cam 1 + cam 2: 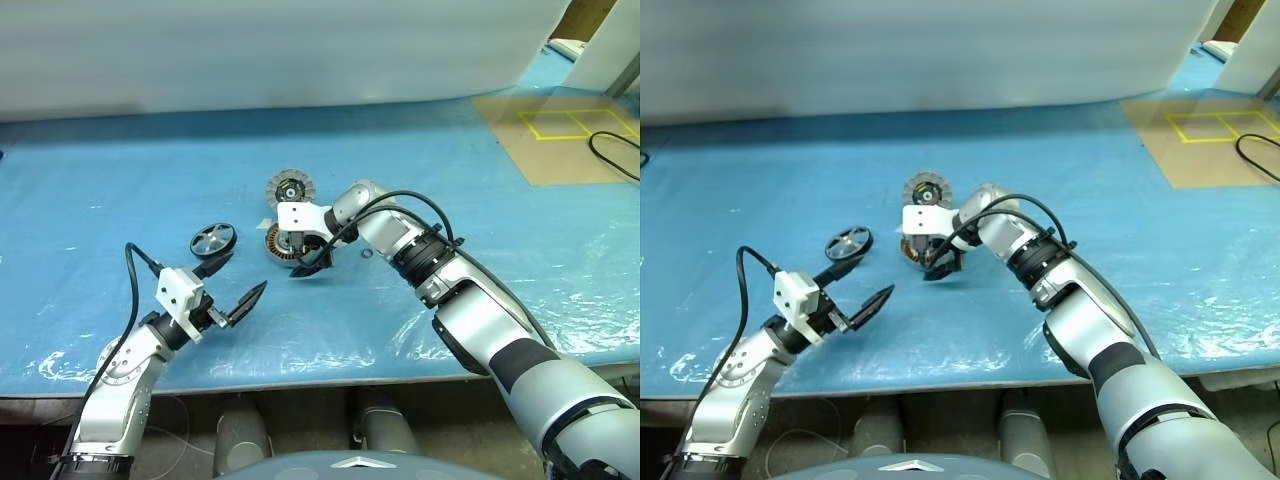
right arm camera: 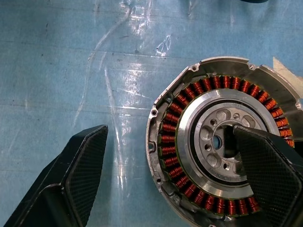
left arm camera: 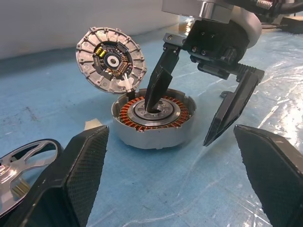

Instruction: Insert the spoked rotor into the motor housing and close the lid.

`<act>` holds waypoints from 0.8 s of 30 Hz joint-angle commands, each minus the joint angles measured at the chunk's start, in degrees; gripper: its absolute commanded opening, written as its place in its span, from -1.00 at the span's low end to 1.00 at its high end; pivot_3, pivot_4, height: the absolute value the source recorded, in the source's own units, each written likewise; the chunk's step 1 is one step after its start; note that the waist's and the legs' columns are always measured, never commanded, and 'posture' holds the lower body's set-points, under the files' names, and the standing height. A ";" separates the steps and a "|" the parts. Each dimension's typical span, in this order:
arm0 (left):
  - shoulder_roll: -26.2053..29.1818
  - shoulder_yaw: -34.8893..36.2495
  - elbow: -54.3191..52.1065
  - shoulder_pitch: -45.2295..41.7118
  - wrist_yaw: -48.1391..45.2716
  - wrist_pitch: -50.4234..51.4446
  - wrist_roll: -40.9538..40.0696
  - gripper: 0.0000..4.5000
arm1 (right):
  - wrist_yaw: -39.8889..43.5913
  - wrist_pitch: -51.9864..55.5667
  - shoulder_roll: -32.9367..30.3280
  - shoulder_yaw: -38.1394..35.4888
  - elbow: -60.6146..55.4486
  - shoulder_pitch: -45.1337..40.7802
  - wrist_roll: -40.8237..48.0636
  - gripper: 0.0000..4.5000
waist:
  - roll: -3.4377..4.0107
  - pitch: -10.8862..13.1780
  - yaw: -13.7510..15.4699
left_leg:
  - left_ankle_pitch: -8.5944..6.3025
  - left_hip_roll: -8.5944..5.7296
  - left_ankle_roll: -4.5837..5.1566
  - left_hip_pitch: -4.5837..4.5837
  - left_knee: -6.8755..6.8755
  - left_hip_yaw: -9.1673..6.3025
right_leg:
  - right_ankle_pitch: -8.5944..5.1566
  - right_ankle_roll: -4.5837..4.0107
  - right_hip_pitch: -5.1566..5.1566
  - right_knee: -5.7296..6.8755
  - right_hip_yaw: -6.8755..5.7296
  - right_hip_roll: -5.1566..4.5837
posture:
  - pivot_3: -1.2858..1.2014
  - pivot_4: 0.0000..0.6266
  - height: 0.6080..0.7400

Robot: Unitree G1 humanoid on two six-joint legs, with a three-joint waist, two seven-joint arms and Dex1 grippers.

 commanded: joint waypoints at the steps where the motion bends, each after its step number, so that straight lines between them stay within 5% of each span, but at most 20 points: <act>1: 0.41 0.64 -1.73 -0.58 0.16 -0.64 -0.32 1.00 | 0.09 -0.06 0.25 1.27 -0.28 0.63 -1.61 0.82 | 0.00 0.00 0.00 | 0.00 0.00 0.00 0.00 0.00 0.00 | 0.00 0.00 0.00 0.00 0.00 0.00 | 0.03 -0.52 1.00; 8: 0.68 0.96 -1.51 -1.05 -0.03 -0.49 -0.54 1.00 | 0.67 -1.29 0.03 2.43 -1.96 1.55 -3.36 -0.13 | -0.01 -0.01 -0.06 | 0.01 0.00 -0.01 -0.01 0.01 0.00 | 0.00 -0.01 0.01 -0.03 0.00 0.01 | 0.03 -0.52 1.00; 24: 2.78 1.58 -3.76 0.59 -1.21 1.03 -2.07 1.00 | 8.24 7.98 -3.68 2.21 -21.47 8.12 -0.33 -0.14 | -0.01 -0.01 -0.06 | 0.01 0.01 -0.03 -0.04 -0.05 0.00 | -0.01 -0.01 -0.01 -0.07 -0.02 0.02 | 0.03 -0.52 1.00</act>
